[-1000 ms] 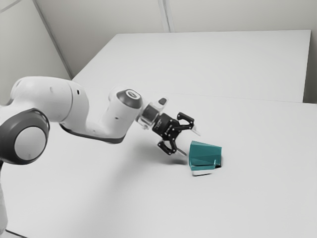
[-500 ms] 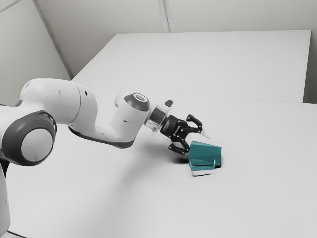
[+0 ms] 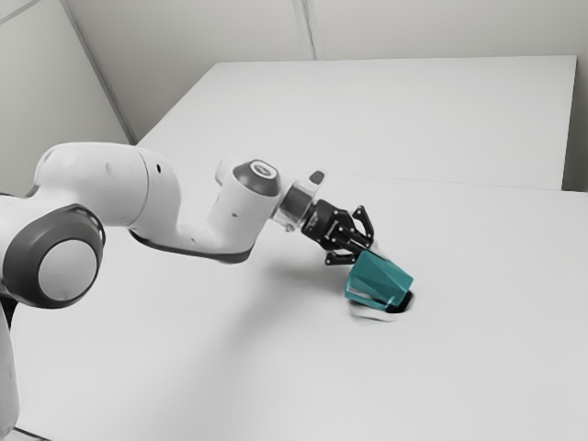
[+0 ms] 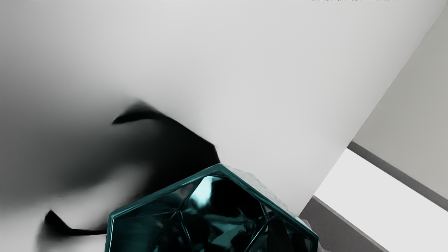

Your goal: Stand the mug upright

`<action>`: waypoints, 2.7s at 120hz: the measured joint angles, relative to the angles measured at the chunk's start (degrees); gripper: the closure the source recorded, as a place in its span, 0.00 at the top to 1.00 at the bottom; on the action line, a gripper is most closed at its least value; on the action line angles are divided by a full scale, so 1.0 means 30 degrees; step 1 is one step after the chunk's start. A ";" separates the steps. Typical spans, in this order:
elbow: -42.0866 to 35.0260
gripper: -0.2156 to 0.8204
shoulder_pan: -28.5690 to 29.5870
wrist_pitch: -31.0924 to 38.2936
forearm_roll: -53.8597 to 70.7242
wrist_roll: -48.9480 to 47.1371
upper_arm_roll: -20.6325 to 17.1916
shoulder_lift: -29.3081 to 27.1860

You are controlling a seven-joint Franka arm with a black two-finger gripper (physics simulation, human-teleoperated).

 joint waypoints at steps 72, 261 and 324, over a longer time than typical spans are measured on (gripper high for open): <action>-0.0818 0.03 -0.0128 -0.0332 1.7400 -0.2331 0.0672 -0.5998; -0.7133 0.62 0.0479 0.0882 2.2266 -0.4033 0.1220 -0.8851; -0.3714 0.78 -0.0149 -0.0628 2.2450 -0.3835 0.1215 -1.0484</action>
